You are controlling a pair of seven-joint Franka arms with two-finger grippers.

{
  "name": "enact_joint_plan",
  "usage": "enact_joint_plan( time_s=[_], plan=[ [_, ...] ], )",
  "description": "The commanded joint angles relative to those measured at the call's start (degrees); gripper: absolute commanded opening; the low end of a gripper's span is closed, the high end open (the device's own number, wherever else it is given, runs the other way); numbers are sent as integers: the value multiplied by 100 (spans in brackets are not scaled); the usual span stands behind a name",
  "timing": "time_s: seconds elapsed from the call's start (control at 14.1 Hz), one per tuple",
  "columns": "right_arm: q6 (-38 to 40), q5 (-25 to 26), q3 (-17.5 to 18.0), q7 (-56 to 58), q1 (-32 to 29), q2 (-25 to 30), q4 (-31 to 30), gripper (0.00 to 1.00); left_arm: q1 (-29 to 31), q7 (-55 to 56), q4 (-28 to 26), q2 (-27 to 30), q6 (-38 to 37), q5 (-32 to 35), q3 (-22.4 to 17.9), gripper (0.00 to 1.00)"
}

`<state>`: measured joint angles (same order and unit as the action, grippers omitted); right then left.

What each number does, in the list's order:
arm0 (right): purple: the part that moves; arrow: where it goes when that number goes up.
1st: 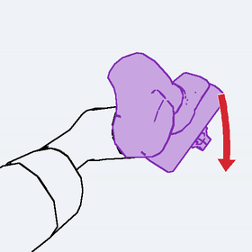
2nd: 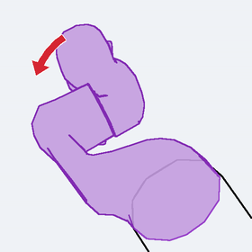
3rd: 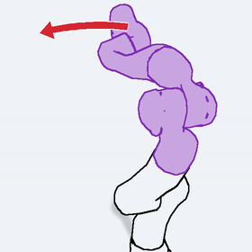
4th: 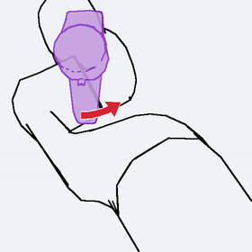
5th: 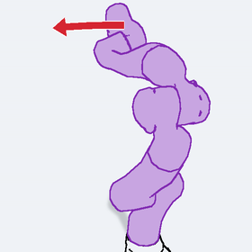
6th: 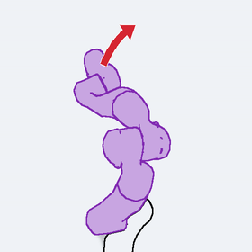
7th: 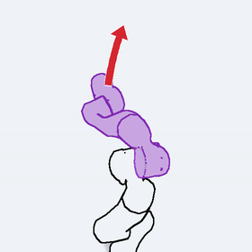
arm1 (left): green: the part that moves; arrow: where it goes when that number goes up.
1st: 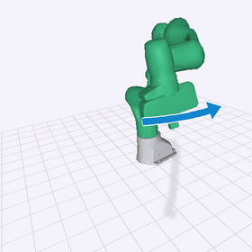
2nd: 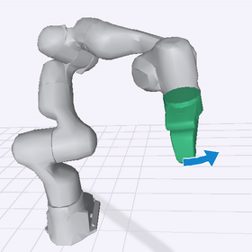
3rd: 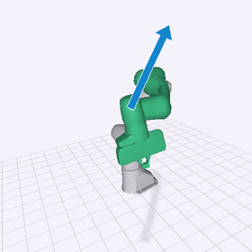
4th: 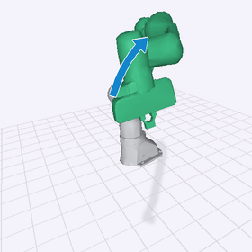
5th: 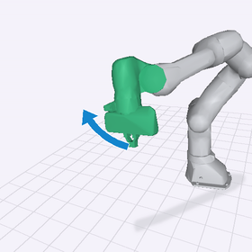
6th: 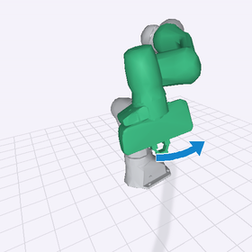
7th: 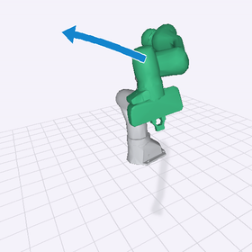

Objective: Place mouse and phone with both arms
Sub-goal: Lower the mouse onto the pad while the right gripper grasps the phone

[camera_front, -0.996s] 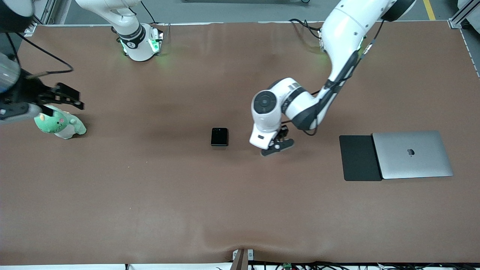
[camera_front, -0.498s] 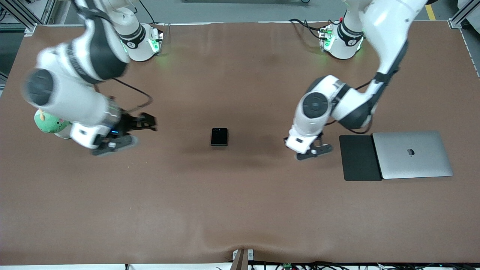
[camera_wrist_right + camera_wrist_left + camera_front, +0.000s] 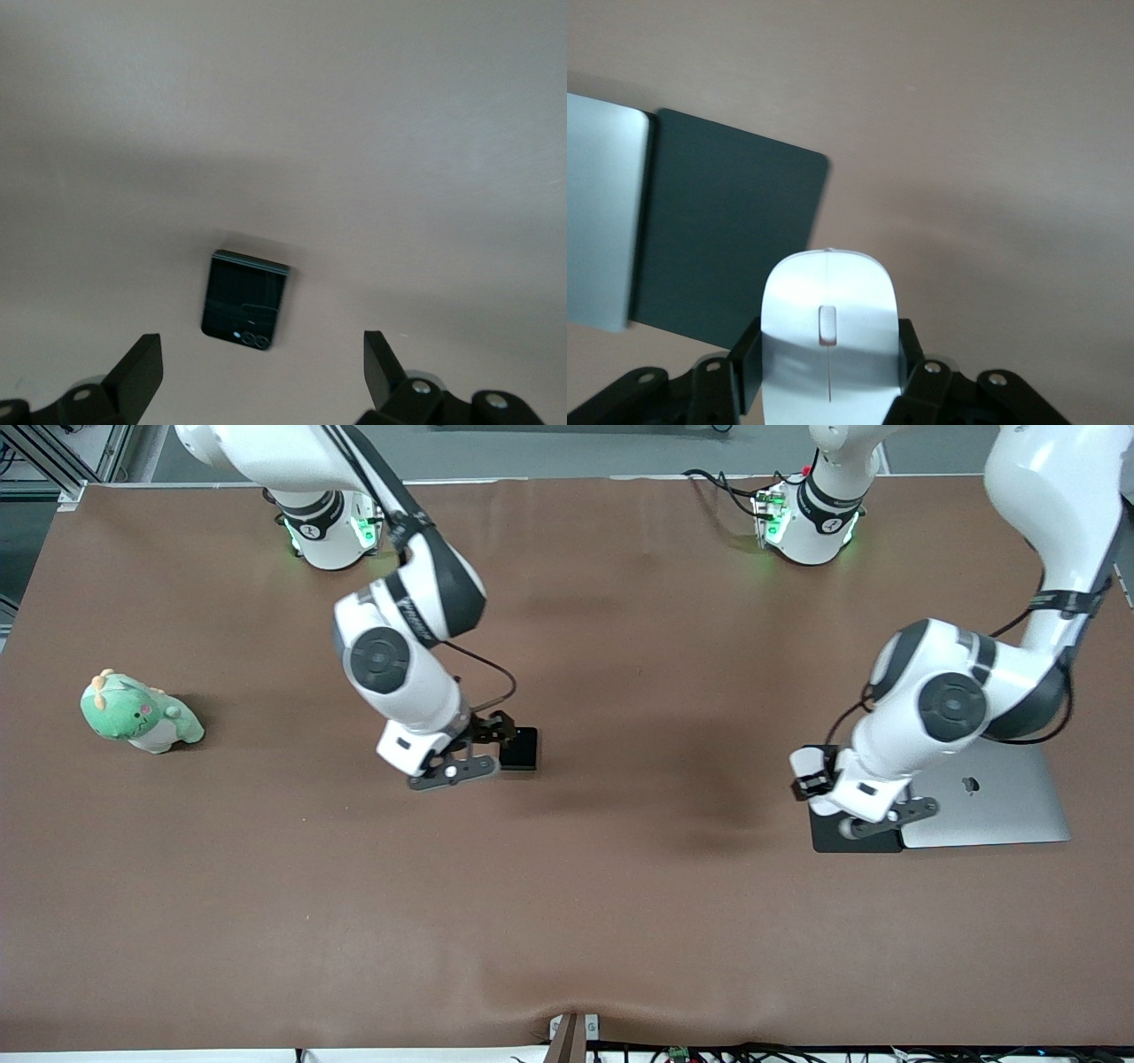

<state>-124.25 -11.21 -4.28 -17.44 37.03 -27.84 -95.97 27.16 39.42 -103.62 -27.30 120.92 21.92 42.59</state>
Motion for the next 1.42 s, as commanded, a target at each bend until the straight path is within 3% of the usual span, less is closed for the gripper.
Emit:
enact_joint_plan(
  time_s=[0.0,0.36,0.85,1.0,1.35],
  plan=[
    [-440,57,-82,-644,312,-387,44,100,534,-503,-97,-56,2,14,161,10],
    [-1417,321,-91,-1200,612,-820,-342,100,896,-1261,-80,-477,203,101,118,10],
    [-1917,365,-108,-1481,752,-890,-799,100,1116,-1341,-89,-1277,757,1165,109,11],
    [-2313,365,-108,-1481,762,-873,-1141,100,1116,-1332,-123,-1365,862,1201,83,11],
    [-2419,356,-100,-1621,788,-916,-1125,100,1151,-1306,-659,-1348,1654,1331,-128,15]
  ],
)
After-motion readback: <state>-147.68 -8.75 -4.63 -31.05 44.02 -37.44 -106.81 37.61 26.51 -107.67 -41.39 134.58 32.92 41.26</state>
